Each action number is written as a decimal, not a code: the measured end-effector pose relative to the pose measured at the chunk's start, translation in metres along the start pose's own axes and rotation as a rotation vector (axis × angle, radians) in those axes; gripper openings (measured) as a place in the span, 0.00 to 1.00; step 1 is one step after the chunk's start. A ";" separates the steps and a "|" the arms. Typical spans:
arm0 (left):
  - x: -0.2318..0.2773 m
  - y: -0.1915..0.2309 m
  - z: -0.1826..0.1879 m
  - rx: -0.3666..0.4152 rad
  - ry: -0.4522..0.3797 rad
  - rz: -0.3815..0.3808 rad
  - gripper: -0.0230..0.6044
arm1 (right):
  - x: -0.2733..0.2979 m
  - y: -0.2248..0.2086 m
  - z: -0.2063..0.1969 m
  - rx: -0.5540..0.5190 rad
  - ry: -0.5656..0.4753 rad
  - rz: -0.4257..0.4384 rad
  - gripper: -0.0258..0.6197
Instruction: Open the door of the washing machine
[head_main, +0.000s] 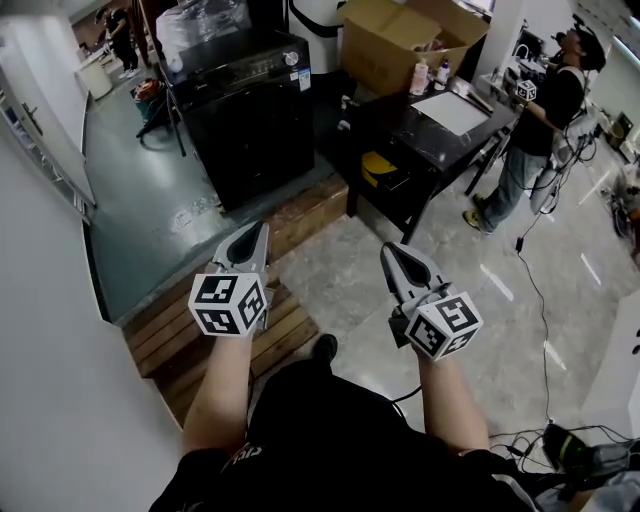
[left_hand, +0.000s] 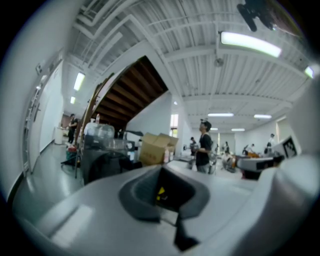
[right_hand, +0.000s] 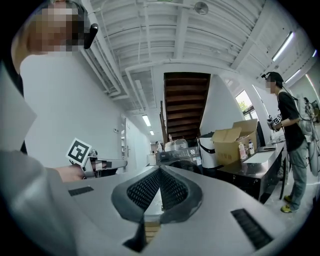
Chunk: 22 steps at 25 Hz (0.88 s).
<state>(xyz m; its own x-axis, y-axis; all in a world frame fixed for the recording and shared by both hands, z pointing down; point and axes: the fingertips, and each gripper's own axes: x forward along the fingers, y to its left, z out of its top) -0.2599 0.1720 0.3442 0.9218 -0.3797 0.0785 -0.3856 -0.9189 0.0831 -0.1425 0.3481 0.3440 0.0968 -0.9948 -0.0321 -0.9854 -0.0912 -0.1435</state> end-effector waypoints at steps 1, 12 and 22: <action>0.005 -0.002 0.000 0.000 0.001 -0.005 0.05 | 0.000 -0.003 -0.001 0.003 0.004 0.000 0.03; 0.098 0.001 -0.010 -0.026 0.011 -0.080 0.05 | 0.038 -0.063 -0.017 0.009 0.051 -0.042 0.03; 0.203 0.041 -0.009 -0.081 0.011 -0.103 0.05 | 0.112 -0.126 -0.022 -0.025 0.173 -0.067 0.03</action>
<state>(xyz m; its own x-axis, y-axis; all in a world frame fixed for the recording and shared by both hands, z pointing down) -0.0888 0.0585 0.3727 0.9564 -0.2819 0.0763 -0.2911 -0.9412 0.1715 -0.0105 0.2472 0.3802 0.1388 -0.9792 0.1477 -0.9810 -0.1564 -0.1150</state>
